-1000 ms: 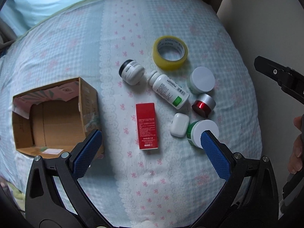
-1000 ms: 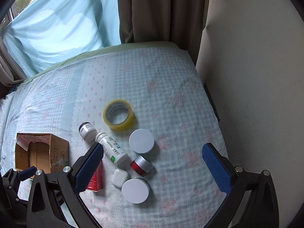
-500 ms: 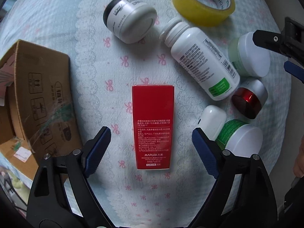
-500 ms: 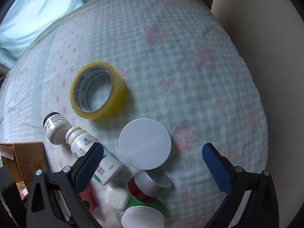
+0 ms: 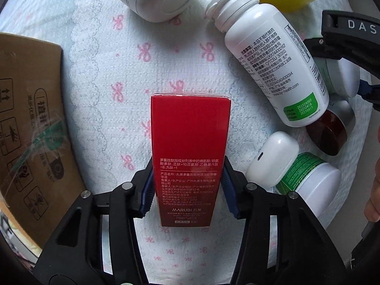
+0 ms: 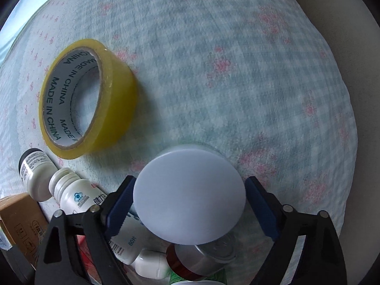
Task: Organize rigid objects
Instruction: 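Grasp the red carton with the left tool while the right tool grasps the white-lidded jar, then lower the red carton into the box with the left tool while the right tool lowers the jar in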
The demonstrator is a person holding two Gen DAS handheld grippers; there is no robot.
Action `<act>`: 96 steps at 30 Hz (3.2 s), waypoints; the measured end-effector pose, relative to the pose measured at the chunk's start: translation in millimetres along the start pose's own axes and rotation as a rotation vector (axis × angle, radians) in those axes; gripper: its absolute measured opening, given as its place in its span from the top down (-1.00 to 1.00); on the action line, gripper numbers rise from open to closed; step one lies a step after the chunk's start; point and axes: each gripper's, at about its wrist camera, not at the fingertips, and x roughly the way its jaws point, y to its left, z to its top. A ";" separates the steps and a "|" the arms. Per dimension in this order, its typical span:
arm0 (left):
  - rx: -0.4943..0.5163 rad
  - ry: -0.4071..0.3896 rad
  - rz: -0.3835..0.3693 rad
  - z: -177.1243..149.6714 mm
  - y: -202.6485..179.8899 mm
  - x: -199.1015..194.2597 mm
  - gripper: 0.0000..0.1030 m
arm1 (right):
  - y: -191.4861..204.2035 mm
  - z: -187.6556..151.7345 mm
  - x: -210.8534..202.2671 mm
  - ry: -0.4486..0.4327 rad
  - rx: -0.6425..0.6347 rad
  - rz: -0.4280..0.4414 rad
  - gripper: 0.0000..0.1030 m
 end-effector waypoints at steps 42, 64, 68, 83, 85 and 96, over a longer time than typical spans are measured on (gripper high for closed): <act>0.107 -0.466 -0.206 -113.9 106.8 -321.9 0.26 | 55.3 -158.9 -300.0 -0.358 -0.033 0.110 -0.28; 0.155 -0.383 -0.079 -105.4 339.1 -277.5 0.26 | 286.2 -243.0 -239.3 -0.265 -0.212 0.239 -0.28; 0.145 -0.328 -0.068 -84.6 348.5 -247.7 0.26 | 305.1 -233.7 -207.7 -0.229 -0.274 0.229 -0.28; 0.272 -0.106 0.071 -7.9 340.7 -114.2 0.25 | 346.6 -196.2 -82.3 -0.163 -0.489 0.121 -0.28; 0.289 -0.089 0.085 -4.0 340.4 -102.3 0.26 | 347.2 -192.9 -71.7 -0.161 -0.495 0.109 -0.28; 0.373 -0.048 0.145 -5.7 328.5 -73.5 0.25 | 352.8 -188.8 -41.1 -0.109 -0.543 0.093 -0.28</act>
